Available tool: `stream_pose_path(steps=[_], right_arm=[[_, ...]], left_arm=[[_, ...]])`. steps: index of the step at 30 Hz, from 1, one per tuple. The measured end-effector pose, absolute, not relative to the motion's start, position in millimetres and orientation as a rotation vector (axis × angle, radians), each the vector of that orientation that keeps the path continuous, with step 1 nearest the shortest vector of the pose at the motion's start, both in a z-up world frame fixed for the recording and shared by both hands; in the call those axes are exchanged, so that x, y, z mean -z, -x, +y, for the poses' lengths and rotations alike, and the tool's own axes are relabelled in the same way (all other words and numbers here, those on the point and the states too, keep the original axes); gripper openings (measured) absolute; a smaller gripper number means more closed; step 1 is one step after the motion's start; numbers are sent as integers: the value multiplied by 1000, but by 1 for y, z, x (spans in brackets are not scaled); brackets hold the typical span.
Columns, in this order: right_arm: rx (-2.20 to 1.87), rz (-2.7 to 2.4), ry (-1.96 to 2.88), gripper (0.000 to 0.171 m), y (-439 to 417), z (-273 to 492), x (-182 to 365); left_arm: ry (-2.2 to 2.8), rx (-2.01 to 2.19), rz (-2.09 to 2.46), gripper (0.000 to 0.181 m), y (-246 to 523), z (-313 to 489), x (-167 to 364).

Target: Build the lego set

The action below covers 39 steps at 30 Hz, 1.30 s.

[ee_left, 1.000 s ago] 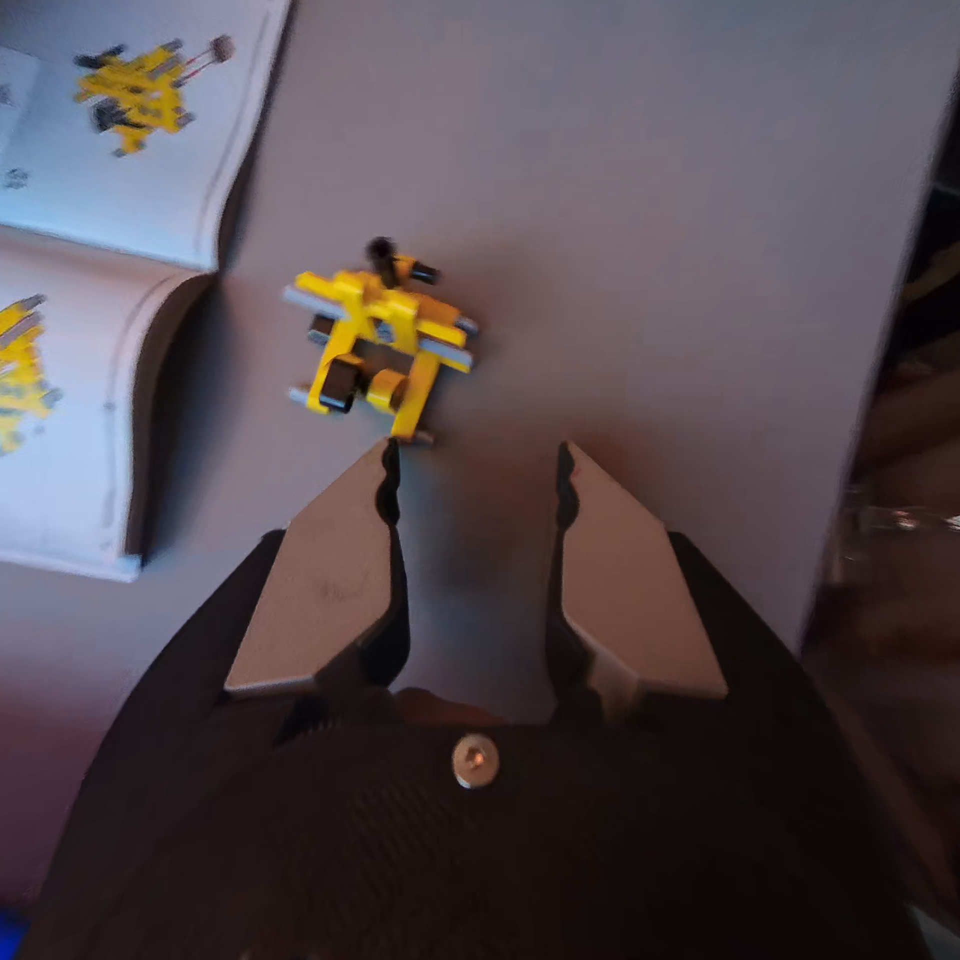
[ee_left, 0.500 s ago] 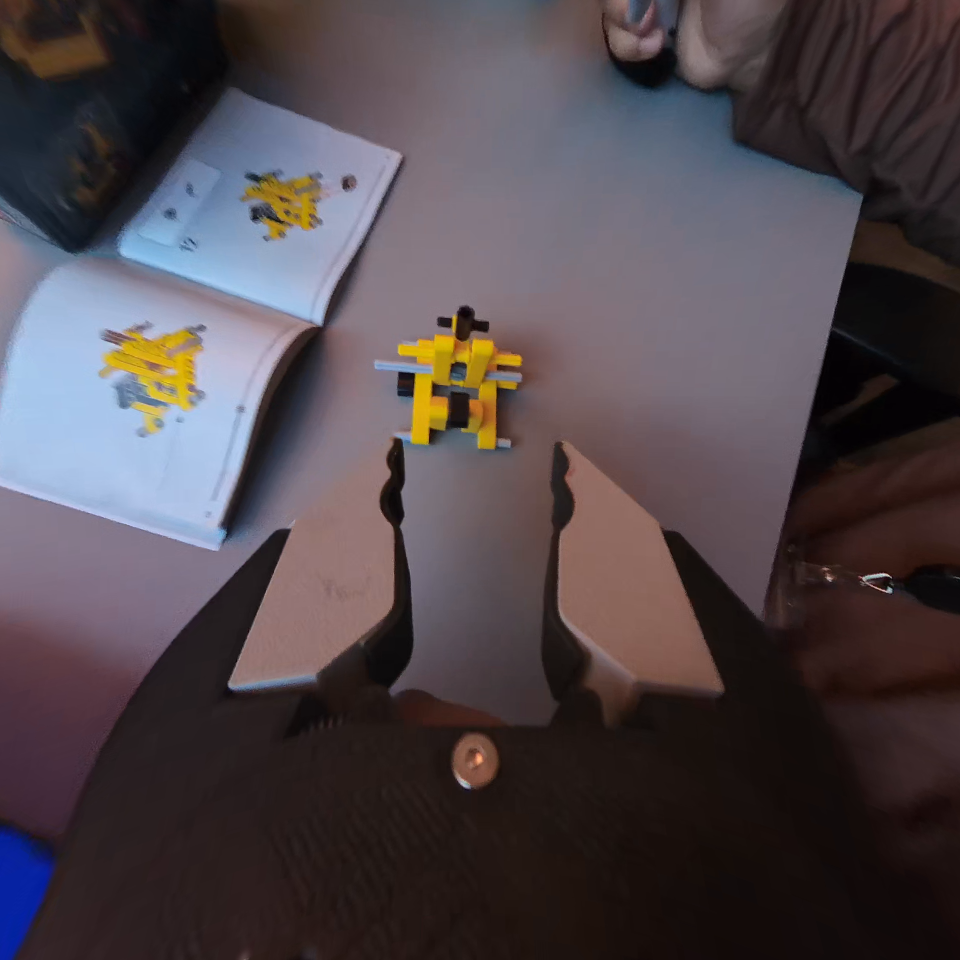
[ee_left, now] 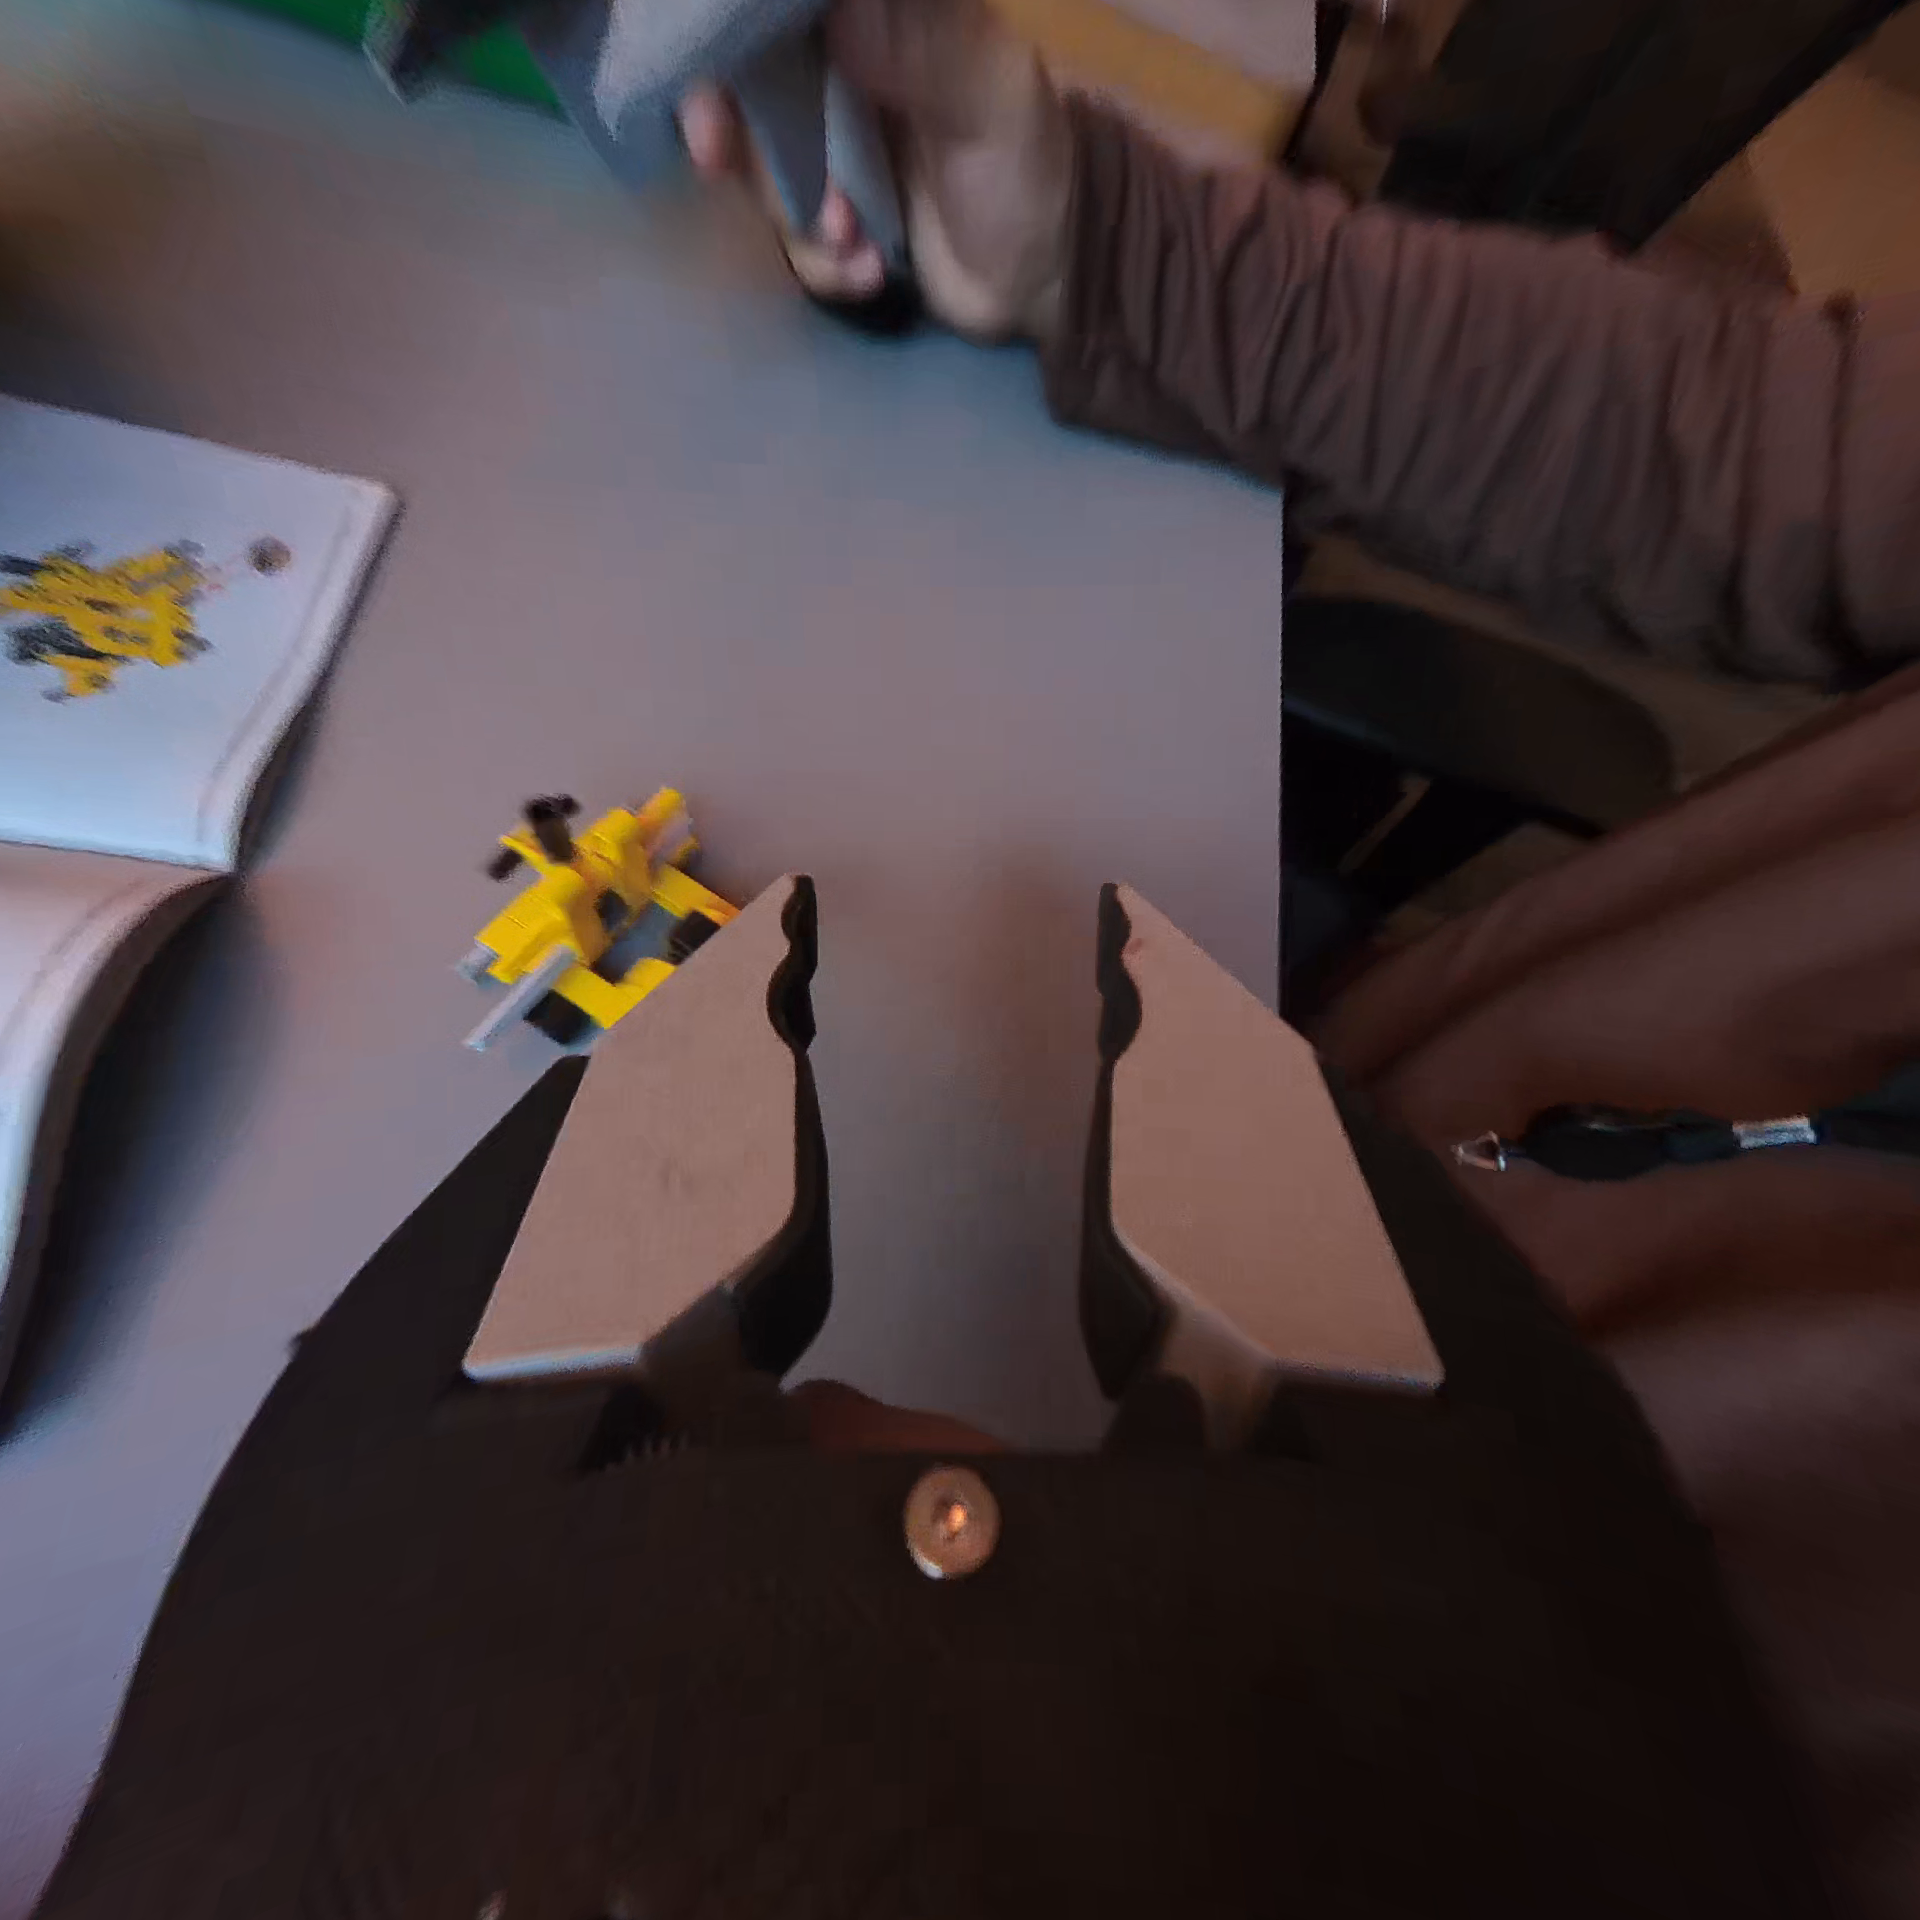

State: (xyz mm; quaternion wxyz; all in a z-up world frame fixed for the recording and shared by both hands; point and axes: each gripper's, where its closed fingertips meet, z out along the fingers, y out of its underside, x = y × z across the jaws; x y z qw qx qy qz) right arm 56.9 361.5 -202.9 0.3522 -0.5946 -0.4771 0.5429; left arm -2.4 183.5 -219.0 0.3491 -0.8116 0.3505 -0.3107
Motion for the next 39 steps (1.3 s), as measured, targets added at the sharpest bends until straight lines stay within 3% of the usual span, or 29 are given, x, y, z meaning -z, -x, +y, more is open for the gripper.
stream_pose_path(steps=[1,9,20,31,39], right_arm=[[-1406,-1235,1541,60,-57,362,203],[-1296,-1201,1538,55,-50,373,203],[-1185,-1170,1446,90,-7,399,194],[-1118,-1181,1426,84,9,407,192],[-1122,-1199,1439,77,8,405,196]], left_arm=[[2072,786,863,51,9,191,210],[2027,303,326,48,109,274,198],[2011,227,318,38,124,286,221],[2053,-18,351,38,138,291,243],[1986,22,258,36,150,292,223]])
